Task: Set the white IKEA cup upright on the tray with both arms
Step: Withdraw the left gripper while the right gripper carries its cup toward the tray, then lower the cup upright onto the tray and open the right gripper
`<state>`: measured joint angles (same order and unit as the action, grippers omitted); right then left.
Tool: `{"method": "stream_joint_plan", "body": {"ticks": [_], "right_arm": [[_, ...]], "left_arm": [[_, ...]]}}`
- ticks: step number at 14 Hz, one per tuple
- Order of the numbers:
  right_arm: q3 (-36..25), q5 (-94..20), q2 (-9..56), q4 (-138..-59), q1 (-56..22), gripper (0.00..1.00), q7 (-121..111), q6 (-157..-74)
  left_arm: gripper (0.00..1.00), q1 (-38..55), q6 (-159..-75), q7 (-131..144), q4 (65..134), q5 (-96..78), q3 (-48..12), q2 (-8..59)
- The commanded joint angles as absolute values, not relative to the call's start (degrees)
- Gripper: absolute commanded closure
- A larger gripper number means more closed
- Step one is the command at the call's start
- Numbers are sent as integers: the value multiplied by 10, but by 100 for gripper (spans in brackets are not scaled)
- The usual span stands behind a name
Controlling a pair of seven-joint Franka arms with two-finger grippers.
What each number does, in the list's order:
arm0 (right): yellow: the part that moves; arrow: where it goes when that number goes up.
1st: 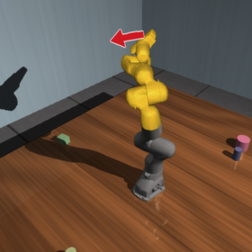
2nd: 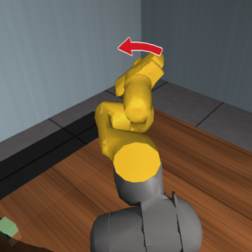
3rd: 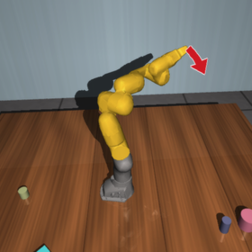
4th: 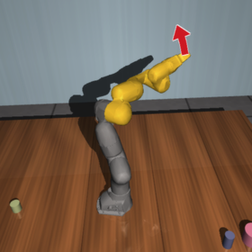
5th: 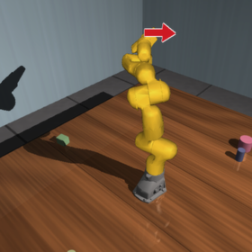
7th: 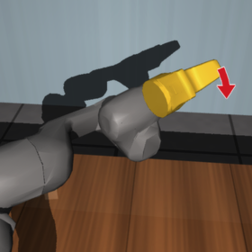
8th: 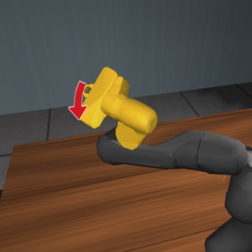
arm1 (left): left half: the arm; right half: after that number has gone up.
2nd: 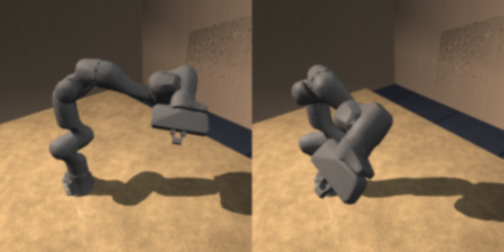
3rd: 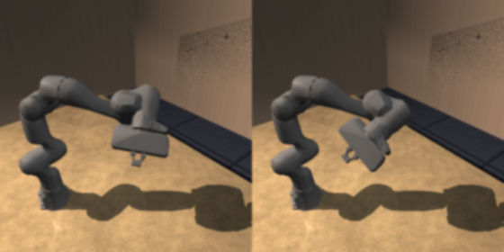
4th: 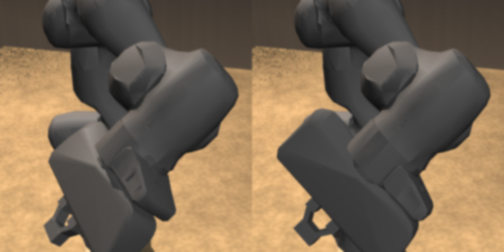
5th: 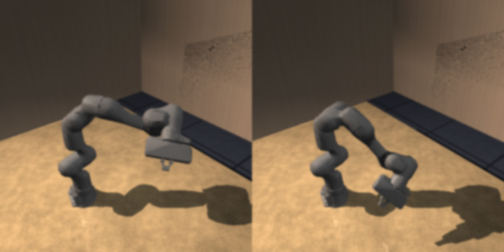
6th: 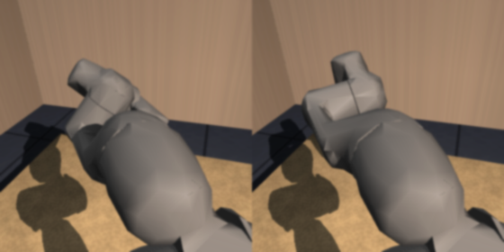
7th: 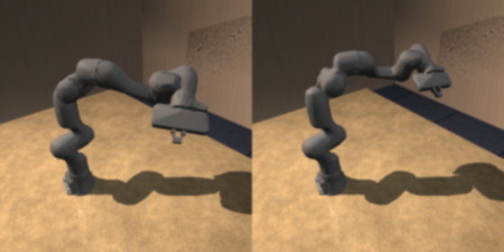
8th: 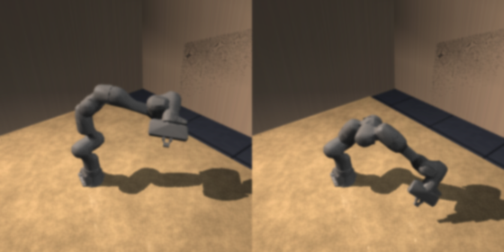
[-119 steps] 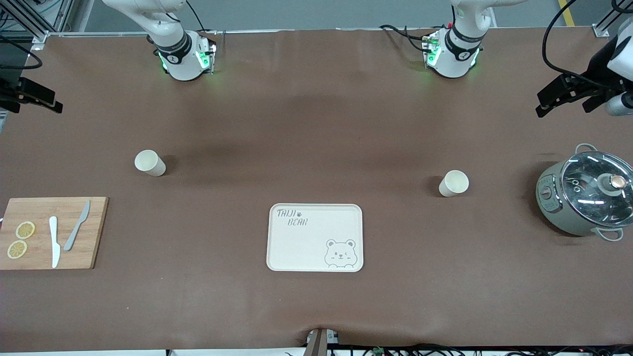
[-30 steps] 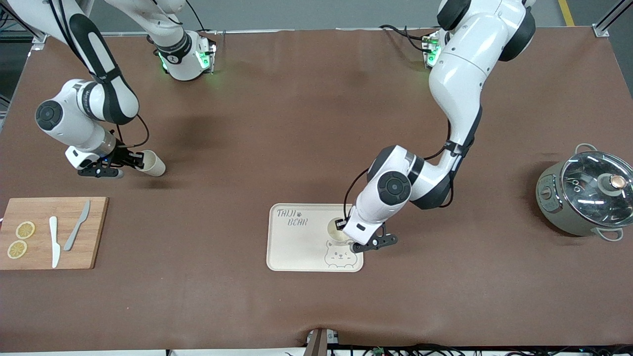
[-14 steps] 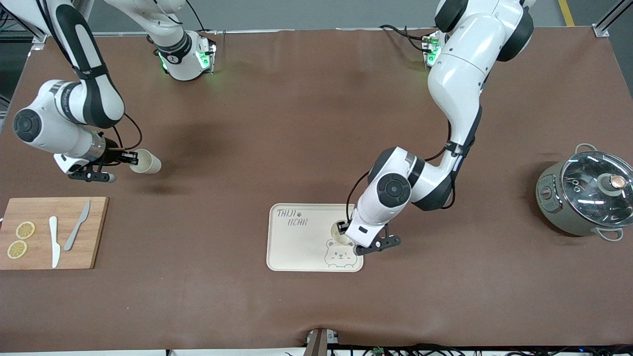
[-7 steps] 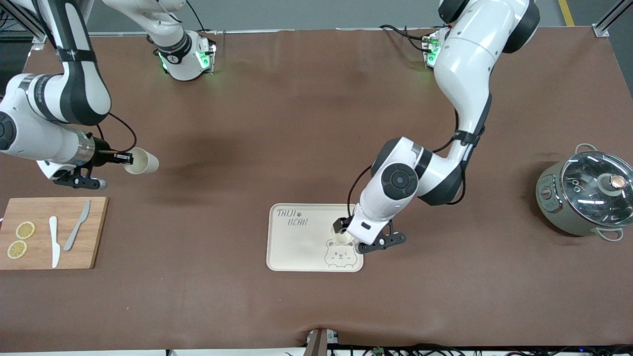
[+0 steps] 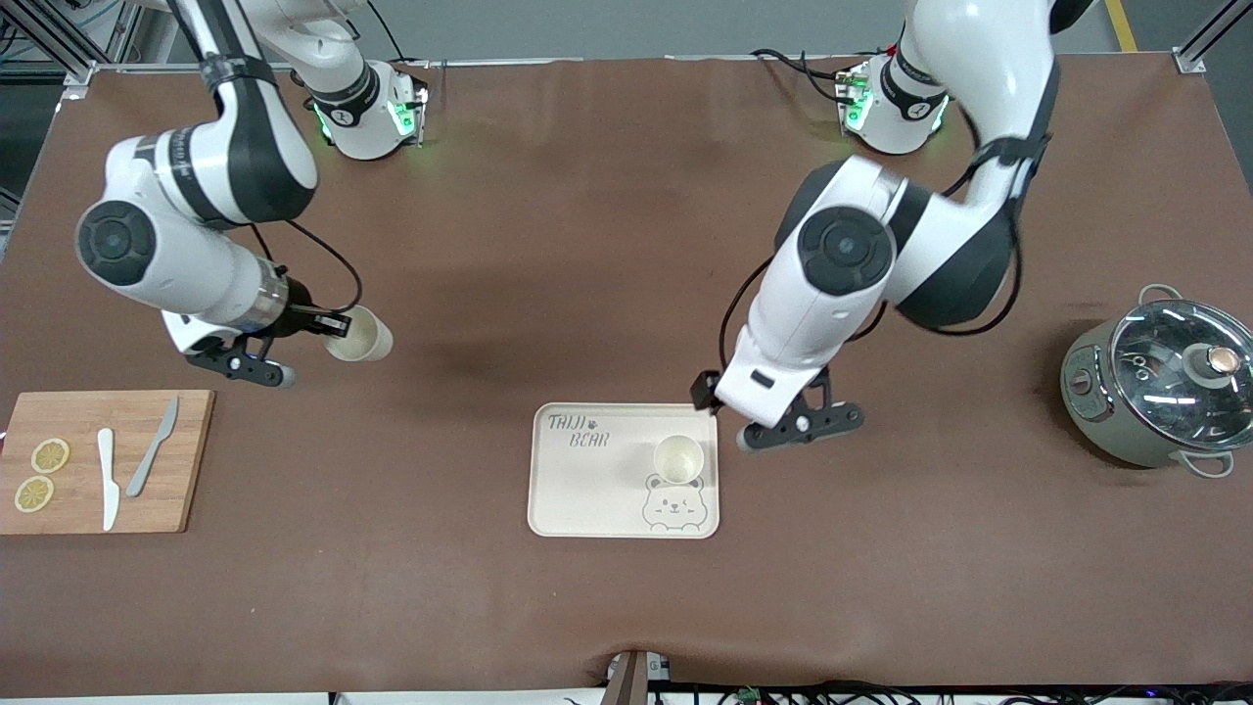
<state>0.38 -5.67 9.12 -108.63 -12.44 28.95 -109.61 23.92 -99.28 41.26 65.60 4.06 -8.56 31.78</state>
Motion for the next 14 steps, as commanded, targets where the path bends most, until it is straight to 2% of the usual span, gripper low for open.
{"method": "stream_joint_plan", "body": {"ticks": [1, 3, 7, 11, 14], "right_arm": [[-2, -82, 150, -1020, -156, 100, 362, -1094], [-3, -88, 181, -987, -194, 100, 423, -1106], [-2, -89, 240, -934, -233, 100, 514, -1144], [-3, -85, 316, -877, -259, 100, 583, -1176], [-3, -83, 379, -841, -293, 100, 640, -1247]], "left_arm": [[0, 211, -922, 351, 698, 52, -82, 241], [0, 181, -888, 315, 721, 52, -82, 190], [0, 127, -884, 278, 808, 52, -82, 89], [0, 86, -888, 245, 856, 52, -83, 37], [0, 63, -890, 221, 873, 52, -83, 24]]}}
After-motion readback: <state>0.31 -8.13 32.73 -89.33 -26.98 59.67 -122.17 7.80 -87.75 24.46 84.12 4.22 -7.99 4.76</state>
